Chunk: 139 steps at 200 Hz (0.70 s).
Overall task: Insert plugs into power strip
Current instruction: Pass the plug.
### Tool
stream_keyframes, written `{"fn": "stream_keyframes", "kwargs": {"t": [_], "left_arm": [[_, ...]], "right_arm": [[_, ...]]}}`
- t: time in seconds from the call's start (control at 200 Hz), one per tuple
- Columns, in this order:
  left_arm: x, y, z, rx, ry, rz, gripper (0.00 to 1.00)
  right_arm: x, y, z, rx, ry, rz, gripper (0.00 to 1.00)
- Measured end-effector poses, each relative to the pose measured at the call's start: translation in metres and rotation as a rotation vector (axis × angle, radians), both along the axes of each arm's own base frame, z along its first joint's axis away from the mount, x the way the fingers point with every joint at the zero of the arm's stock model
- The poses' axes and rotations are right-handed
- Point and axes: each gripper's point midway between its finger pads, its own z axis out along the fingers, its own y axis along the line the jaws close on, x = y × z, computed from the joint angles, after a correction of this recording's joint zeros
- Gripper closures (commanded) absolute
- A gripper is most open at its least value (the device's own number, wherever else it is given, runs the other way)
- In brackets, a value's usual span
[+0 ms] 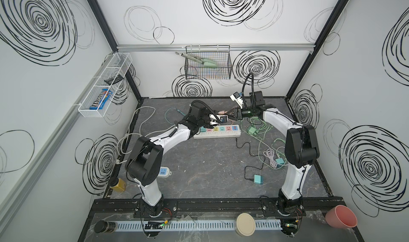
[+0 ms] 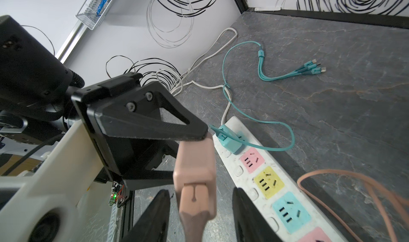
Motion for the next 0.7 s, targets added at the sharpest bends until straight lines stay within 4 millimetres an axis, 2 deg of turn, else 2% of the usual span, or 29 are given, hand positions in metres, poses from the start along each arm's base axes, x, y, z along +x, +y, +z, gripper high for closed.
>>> {"fn": "stream_keyframes", "kwargs": {"t": [0.125, 0.195, 0.33, 0.39, 0.45, 0.52, 0.595, 0.695], "left_arm": [[-0.001, -0.001, 0.000, 0.003, -0.004, -0.005, 1.00], [-0.001, -0.001, 0.000, 0.005, -0.005, -0.005, 1.00], [-0.001, 0.000, -0.001, 0.009, -0.003, -0.003, 0.98], [0.000, 0.000, -0.001, 0.009, -0.003, 0.000, 0.72], [0.001, 0.001, -0.001, 0.004, 0.001, 0.008, 0.58], [0.002, 0.002, -0.001, -0.012, 0.009, 0.027, 0.27], [0.005, 0.005, 0.004, -0.059, 0.016, 0.061, 0.01], [0.007, 0.016, 0.021, -0.157, 0.022, 0.127, 0.04]], "right_arm": [[-0.003, 0.008, -0.003, -0.008, -0.003, 0.025, 0.56], [-0.002, 0.010, -0.004, -0.016, -0.010, 0.029, 0.64], [-0.001, 0.009, -0.007, -0.037, -0.021, 0.022, 0.85], [0.000, 0.009, -0.007, -0.043, -0.023, 0.018, 0.91], [0.002, 0.009, -0.007, -0.048, -0.028, 0.011, 1.00], [0.004, 0.009, -0.006, -0.048, -0.038, 0.005, 1.00], [0.012, 0.008, -0.008, -0.069, -0.068, -0.028, 1.00], [0.026, 0.004, -0.013, -0.107, -0.110, -0.088, 1.00]]}}
